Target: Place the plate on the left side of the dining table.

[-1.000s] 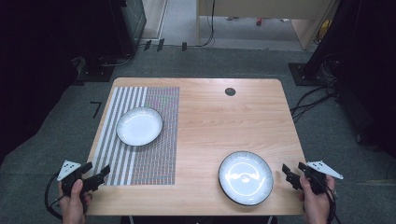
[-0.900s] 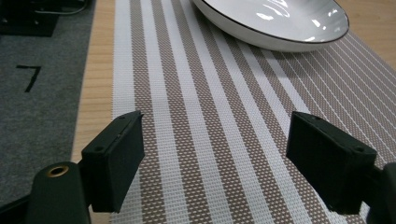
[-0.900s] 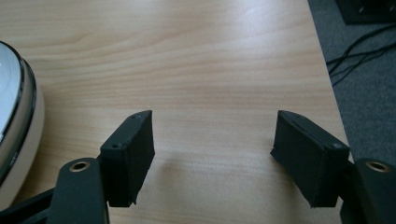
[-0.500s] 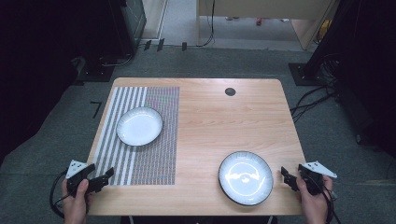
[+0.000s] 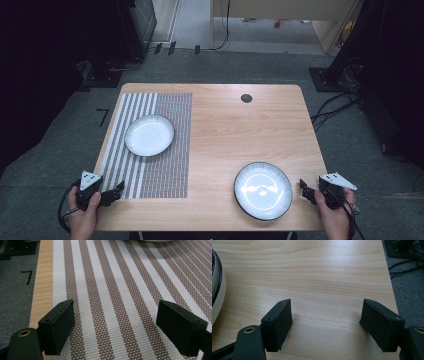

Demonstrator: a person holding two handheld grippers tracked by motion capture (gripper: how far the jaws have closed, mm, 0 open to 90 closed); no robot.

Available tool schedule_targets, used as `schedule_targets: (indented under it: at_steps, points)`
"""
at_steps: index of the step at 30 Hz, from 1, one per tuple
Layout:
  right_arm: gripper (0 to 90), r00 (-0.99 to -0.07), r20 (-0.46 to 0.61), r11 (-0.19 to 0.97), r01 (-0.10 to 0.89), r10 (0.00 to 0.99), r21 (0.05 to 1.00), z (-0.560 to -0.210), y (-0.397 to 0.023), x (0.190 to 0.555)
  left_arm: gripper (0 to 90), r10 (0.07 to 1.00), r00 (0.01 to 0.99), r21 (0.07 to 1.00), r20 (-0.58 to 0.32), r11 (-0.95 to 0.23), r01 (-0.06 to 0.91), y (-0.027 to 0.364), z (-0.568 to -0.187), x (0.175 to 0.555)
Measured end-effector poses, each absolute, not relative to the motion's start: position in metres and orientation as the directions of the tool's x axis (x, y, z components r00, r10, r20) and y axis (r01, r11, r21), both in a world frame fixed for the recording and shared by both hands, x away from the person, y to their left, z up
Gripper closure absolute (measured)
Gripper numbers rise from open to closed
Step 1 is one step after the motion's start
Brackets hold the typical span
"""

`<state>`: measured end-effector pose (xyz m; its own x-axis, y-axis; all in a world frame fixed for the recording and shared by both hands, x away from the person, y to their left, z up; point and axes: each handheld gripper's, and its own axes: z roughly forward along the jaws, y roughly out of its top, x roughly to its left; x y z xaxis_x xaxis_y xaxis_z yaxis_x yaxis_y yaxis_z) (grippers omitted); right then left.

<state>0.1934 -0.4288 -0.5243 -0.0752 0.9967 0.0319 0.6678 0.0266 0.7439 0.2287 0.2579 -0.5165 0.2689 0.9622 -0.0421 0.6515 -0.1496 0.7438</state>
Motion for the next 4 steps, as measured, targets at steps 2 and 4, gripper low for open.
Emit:
schedule_targets:
  at_steps: [2, 4]
  points:
    - [25.0, -0.075, 0.033, 0.026, 0.668, 0.997, 0.744, -0.5242, -0.4288, 0.1934, 14.8, 0.962, 0.269, 0.745, -0.044, -0.148, 0.651, 0.2581, -0.5166, 0.2287]
    - [25.2, -0.073, 0.037, 0.021, 0.667, 0.997, 0.745, -0.5242, -0.4291, 0.1934, 14.8, 0.962, 0.269, 0.745, -0.045, -0.147, 0.651, 0.2582, -0.5166, 0.2287]
